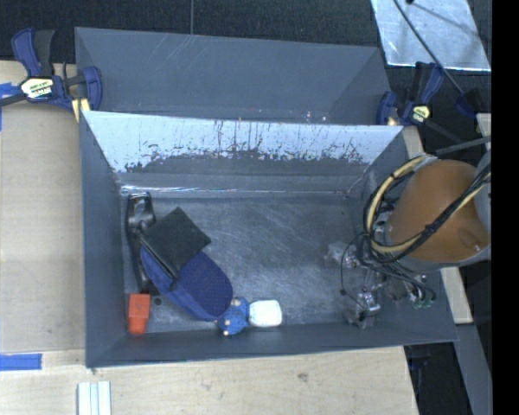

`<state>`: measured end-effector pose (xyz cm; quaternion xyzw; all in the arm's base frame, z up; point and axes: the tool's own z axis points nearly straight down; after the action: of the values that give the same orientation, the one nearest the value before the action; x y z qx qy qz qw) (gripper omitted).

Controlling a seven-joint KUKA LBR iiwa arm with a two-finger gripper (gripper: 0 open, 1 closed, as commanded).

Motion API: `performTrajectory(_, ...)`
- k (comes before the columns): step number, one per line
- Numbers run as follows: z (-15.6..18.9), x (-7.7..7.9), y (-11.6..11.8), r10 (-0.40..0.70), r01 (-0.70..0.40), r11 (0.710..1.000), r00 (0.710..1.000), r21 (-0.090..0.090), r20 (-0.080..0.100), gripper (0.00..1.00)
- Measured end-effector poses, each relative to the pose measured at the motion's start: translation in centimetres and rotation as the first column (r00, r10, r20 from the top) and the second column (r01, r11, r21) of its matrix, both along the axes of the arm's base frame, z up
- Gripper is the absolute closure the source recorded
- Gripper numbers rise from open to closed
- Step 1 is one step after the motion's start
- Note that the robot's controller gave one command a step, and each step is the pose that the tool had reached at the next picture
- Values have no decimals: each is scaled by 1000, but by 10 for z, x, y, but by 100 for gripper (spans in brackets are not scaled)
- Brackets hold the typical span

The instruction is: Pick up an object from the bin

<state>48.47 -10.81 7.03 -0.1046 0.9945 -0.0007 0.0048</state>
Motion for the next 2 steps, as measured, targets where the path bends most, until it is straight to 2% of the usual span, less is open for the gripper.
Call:
performTrajectory(1, 32, 45, -42, -15, 15, 1000, 1000, -3, 0, 0)
performTrajectory(2, 32, 128, 6, 244, -244, 970, 970, 0, -2, 0)
